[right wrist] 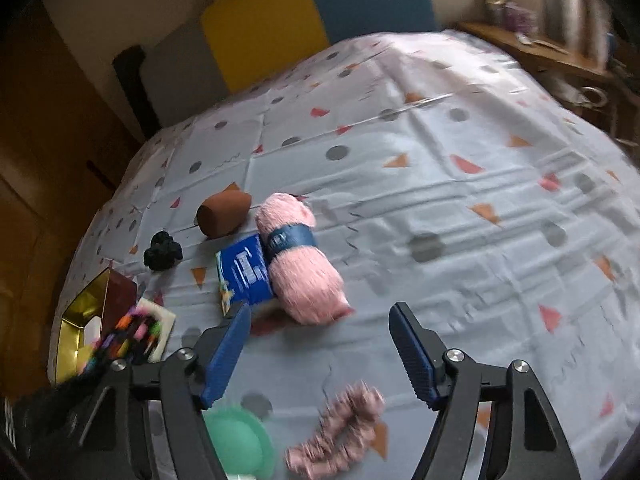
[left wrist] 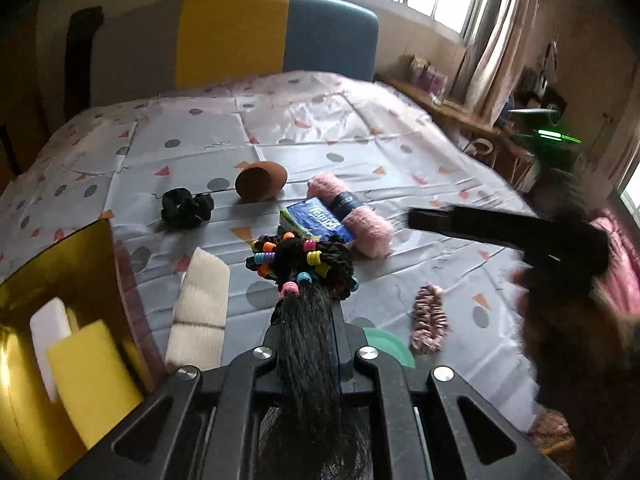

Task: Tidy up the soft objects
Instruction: 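Lift the hair piece with the left tool while the right tool grasps the pink towel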

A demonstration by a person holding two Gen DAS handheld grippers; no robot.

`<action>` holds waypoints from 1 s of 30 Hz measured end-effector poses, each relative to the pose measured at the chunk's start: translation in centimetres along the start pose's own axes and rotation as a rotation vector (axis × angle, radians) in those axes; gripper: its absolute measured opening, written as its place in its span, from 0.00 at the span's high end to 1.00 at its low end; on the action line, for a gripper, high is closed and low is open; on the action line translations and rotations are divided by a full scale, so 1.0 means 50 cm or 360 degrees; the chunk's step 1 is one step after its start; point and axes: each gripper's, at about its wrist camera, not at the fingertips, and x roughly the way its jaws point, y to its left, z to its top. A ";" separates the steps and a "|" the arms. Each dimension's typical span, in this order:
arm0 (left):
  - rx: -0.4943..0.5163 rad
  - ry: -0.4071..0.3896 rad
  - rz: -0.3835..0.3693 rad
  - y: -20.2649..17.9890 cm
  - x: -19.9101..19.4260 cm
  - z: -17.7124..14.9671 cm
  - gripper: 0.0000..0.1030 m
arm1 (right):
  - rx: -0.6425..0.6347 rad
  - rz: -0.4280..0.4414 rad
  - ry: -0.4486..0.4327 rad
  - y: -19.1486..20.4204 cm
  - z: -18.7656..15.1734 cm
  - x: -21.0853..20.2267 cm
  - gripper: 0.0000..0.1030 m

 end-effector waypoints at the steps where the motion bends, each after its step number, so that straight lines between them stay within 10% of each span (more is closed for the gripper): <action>1: -0.0006 -0.0016 -0.0001 0.001 -0.011 -0.005 0.91 | -0.0001 0.0004 0.0034 0.004 0.015 0.020 0.29; 11: -0.0118 -0.0076 -0.0078 0.026 -0.083 -0.037 0.91 | -0.0159 -0.0180 0.0351 0.049 0.075 0.214 0.53; 16: -0.0132 -0.0108 -0.0087 0.025 -0.107 -0.050 0.91 | -0.0276 -0.0292 0.0339 0.062 0.067 0.190 0.66; 30: -0.0218 -0.0180 -0.0047 0.061 -0.189 -0.103 0.91 | -0.0285 -0.0398 0.0225 -0.024 -0.045 0.105 0.65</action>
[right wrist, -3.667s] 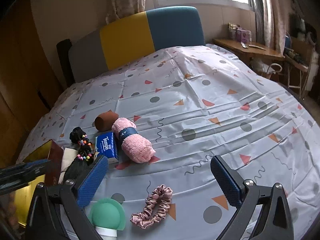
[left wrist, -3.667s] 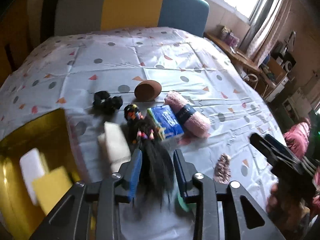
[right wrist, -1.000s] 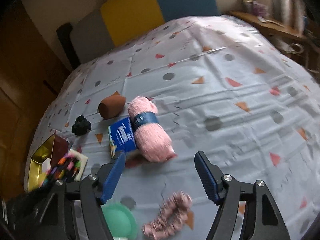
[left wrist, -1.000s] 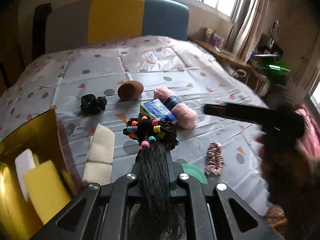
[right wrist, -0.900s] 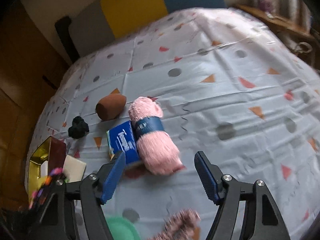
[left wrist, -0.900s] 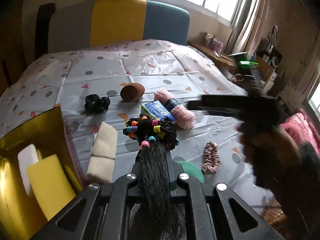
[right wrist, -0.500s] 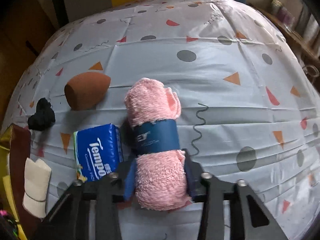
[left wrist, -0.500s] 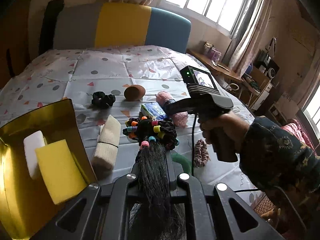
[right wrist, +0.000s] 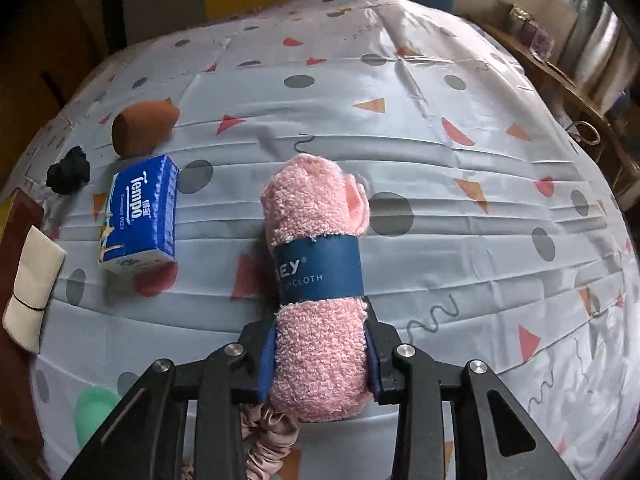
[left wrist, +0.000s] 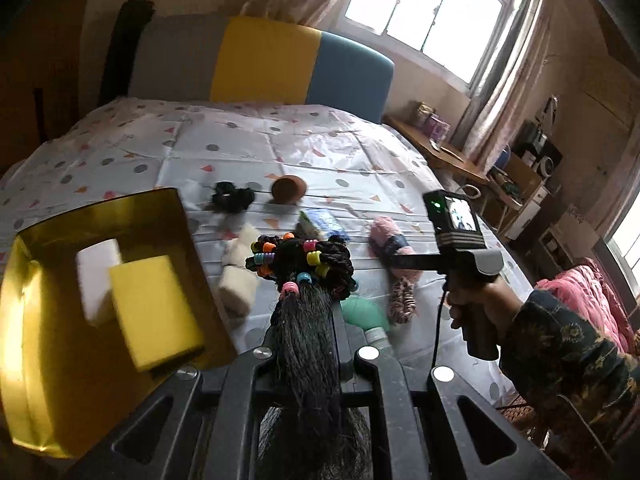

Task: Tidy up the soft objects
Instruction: 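Lift the hair piece with the left tool while the right tool grasps the pink towel, then lower the hair piece into the tray with the left tool while the right holds the towel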

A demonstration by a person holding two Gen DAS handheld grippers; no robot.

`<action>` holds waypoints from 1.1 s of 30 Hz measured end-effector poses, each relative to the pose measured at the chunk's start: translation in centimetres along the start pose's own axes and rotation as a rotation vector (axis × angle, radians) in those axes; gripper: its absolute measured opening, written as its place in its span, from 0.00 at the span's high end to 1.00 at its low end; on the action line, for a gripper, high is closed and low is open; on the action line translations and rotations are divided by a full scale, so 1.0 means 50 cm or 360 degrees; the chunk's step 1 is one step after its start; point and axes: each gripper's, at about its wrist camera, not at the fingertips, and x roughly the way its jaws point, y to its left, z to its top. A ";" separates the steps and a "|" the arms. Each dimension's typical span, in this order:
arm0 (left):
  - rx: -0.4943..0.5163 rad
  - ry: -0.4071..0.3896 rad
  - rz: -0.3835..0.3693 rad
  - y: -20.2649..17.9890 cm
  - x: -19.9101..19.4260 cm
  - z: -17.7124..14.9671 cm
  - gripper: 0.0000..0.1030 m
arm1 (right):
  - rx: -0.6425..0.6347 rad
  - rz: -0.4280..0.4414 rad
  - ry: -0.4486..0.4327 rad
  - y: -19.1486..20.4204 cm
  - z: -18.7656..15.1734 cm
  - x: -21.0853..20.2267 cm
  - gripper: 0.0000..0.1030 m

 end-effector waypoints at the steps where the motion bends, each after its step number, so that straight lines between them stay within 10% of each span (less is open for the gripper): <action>1: -0.0011 -0.0010 0.0023 0.009 -0.010 -0.003 0.91 | 0.0006 0.0004 -0.0014 -0.001 -0.002 0.000 0.65; 19: -0.0447 -0.0136 0.0568 0.270 -0.168 -0.075 0.91 | -0.0069 0.0021 -0.0153 0.009 -0.035 -0.013 0.63; 33: -0.0396 0.0033 0.0722 0.411 -0.047 0.015 0.89 | -0.0134 -0.0037 -0.0176 0.018 -0.035 -0.011 0.64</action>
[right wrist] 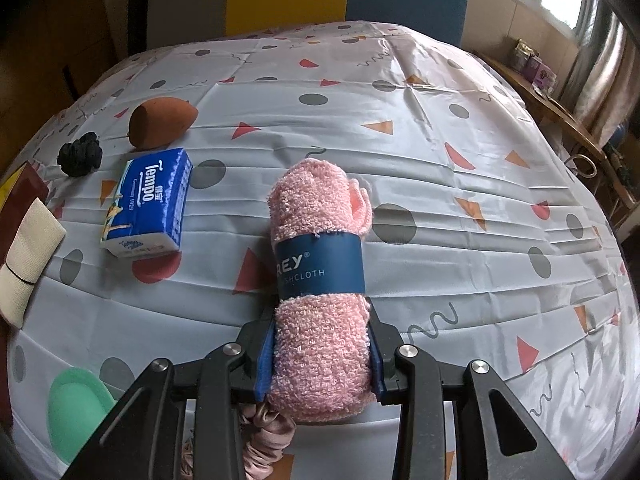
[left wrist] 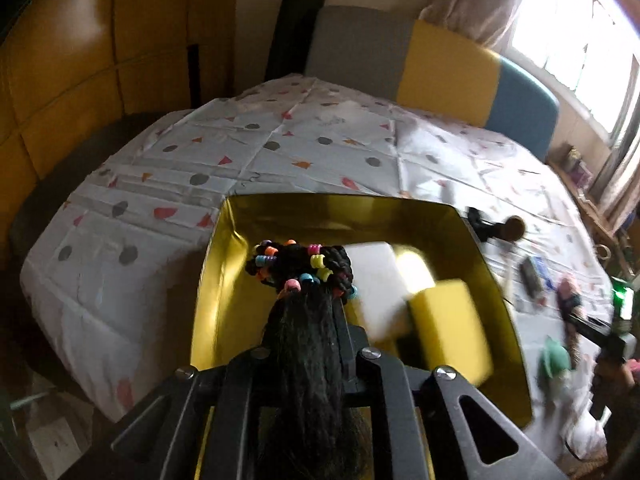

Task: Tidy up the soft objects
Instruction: 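Lower the hair piece into the tray with the left tool while the right holds the towel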

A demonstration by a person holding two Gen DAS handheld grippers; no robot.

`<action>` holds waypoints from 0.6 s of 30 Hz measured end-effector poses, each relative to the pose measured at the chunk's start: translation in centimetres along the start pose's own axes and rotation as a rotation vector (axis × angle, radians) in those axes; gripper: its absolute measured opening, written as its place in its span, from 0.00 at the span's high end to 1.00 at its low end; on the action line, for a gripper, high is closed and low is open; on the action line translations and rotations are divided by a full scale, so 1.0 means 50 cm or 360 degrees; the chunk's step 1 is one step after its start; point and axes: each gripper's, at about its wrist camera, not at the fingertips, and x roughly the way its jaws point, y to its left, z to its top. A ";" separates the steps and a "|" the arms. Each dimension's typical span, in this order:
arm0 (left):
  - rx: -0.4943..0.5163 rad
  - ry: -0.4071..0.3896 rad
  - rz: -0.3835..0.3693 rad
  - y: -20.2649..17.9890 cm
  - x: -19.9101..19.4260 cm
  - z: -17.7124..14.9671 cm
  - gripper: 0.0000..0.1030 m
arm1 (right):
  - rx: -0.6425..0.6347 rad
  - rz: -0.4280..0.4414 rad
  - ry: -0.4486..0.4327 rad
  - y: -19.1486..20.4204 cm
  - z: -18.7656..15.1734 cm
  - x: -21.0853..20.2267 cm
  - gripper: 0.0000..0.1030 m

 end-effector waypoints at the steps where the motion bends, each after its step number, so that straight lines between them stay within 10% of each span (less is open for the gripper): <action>1: -0.0010 0.0012 0.0011 0.004 0.018 0.012 0.89 | -0.0001 0.0000 -0.0002 0.000 0.000 0.000 0.64; 8: -0.0050 0.0091 0.0131 0.034 0.099 0.038 0.64 | -0.0011 -0.0002 -0.0003 0.002 -0.001 0.000 0.64; 18: -0.0108 -0.0005 0.0163 0.034 0.003 -0.019 0.59 | -0.0033 -0.0016 0.0001 0.002 0.002 0.000 0.63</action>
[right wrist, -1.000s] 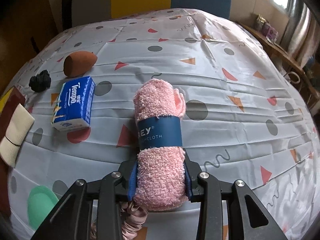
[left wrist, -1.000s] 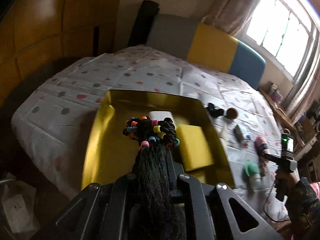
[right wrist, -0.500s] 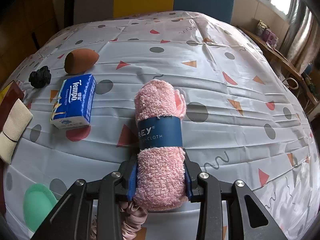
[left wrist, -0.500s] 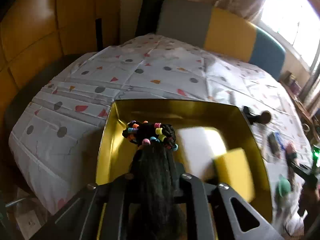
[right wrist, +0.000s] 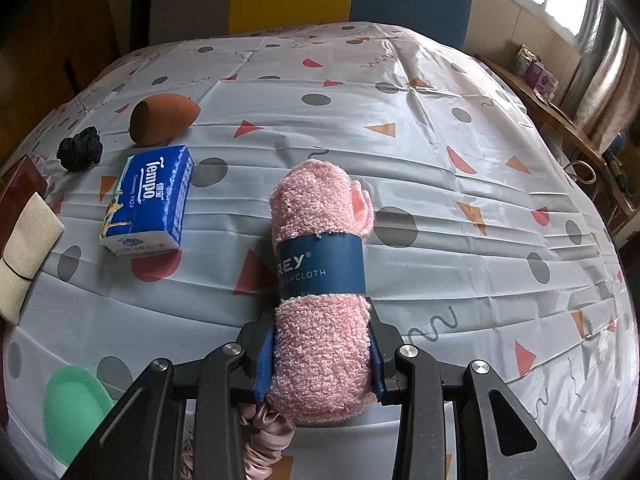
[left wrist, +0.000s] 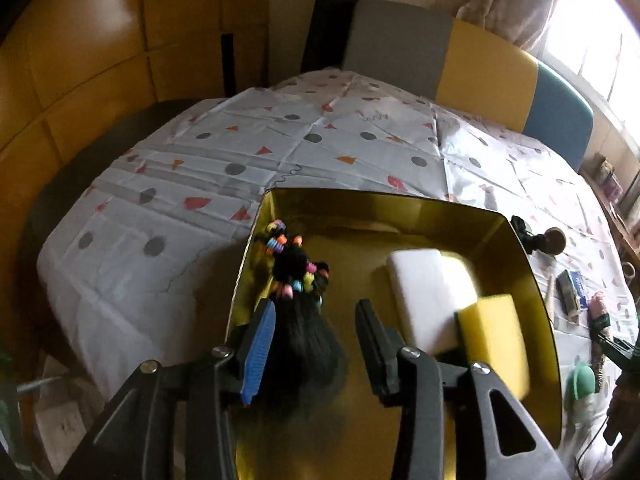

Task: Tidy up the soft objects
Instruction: 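Lower the hair piece into the tray with the left tool while the right holds the towel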

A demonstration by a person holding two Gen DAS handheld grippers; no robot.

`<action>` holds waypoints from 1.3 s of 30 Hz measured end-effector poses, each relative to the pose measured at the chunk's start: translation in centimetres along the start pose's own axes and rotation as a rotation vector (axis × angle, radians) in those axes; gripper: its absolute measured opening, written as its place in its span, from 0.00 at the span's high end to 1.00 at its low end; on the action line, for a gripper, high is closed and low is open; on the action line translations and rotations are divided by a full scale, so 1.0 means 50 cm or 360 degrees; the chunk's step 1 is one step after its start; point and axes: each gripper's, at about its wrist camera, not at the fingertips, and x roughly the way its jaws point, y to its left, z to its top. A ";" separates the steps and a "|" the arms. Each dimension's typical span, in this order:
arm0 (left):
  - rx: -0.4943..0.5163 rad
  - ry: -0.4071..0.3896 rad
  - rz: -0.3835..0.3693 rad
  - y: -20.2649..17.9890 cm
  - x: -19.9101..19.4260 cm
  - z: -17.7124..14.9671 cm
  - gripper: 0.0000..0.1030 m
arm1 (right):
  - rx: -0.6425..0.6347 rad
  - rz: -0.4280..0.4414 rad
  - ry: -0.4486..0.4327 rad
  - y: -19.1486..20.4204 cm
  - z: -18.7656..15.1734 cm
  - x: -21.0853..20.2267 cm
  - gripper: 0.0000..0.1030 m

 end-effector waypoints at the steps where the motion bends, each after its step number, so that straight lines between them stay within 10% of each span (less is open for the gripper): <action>1: -0.0002 -0.0009 -0.0006 -0.001 -0.012 -0.009 0.59 | -0.0002 -0.0002 0.0000 0.001 0.000 0.000 0.63; 39: -0.0008 -0.0114 0.0024 -0.027 -0.158 -0.130 0.58 | 0.0099 0.0083 -0.0247 0.029 0.057 -0.126 0.65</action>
